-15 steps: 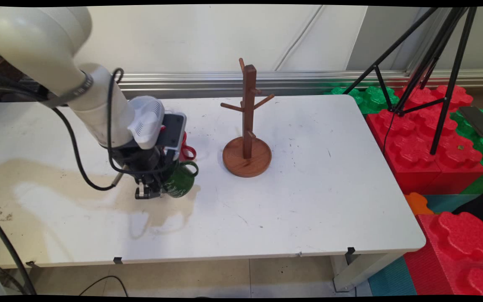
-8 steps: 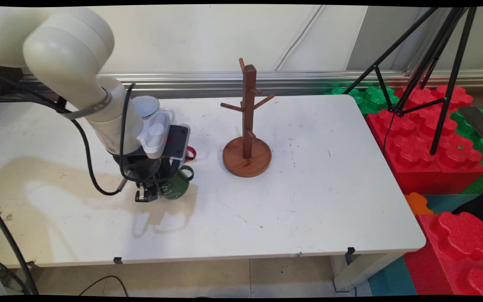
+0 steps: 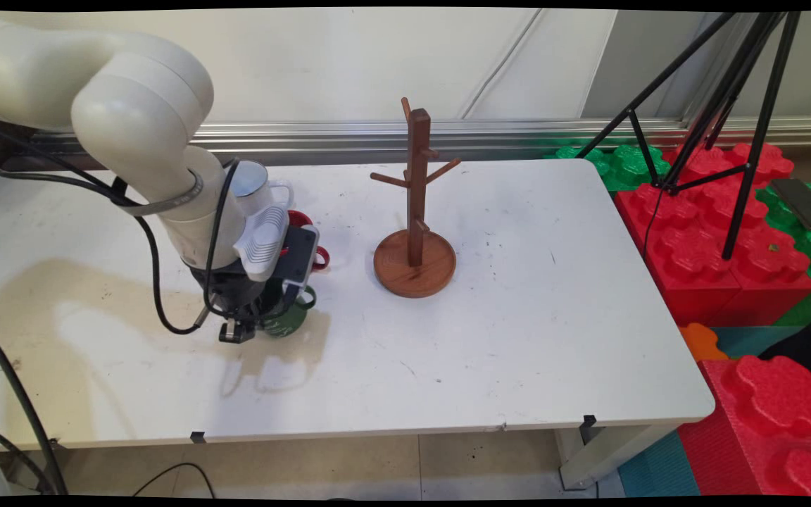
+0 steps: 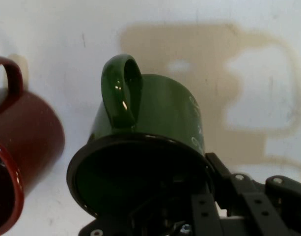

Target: Place the picked object on the table

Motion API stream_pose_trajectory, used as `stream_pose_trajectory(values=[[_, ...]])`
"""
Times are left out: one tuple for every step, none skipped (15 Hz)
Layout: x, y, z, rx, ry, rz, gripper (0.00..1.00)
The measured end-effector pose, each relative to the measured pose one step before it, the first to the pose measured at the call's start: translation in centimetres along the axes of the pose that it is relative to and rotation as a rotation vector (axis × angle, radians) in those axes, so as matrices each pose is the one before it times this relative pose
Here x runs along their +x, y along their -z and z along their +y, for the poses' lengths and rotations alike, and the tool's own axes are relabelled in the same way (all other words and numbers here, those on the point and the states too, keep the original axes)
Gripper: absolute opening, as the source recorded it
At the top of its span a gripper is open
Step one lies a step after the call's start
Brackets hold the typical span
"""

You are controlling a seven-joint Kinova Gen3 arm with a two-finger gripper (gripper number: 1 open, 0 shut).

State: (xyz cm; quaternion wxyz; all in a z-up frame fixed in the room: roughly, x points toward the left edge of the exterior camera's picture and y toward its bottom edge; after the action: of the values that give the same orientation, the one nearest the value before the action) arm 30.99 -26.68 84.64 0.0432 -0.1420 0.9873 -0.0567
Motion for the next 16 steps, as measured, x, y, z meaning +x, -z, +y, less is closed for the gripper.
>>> stream_pose_trajectory(values=[[-0.102,-0.17,0.05,0.00185,-0.00583,-0.00887,0.0],[-0.076,-0.174,0.084,0.00172,-0.01018,-0.00883,0.0],[-0.079,-0.14,0.089,0.00115,-0.00814,-0.0073,0.0],[-0.108,-0.178,0.131,0.00134,-0.01045,-0.0099,0.0],[-0.094,-0.138,0.111,0.0004,-0.00743,-0.00697,0.0],[-0.079,-0.132,0.085,0.00094,-0.00753,-0.00625,0.0],[-0.062,-0.157,0.104,0.00154,-0.0115,-0.00716,0.0],[-0.039,-0.104,0.077,0.00108,-0.00669,-0.0039,0.0],[-0.017,-0.091,0.076,0.00109,-0.00623,-0.00429,0.0],[0.02,-0.059,0.043,0.00043,-0.00461,-0.00244,0.0],[0.017,-0.106,0.081,0.0,-0.00508,-0.00318,0.0],[0.019,-0.065,0.1,0.00126,-0.00237,-0.00091,1.0],[0.048,-0.07,0.045,0.00069,-0.00223,0.00219,1.0],[0.073,-0.045,0.017,0.00074,0.00174,0.00424,1.0],[0.055,-0.019,0.05,0.00023,0.00269,0.00261,1.0],[0.067,-0.041,0.021,0.00029,0.00184,0.00431,1.0]])
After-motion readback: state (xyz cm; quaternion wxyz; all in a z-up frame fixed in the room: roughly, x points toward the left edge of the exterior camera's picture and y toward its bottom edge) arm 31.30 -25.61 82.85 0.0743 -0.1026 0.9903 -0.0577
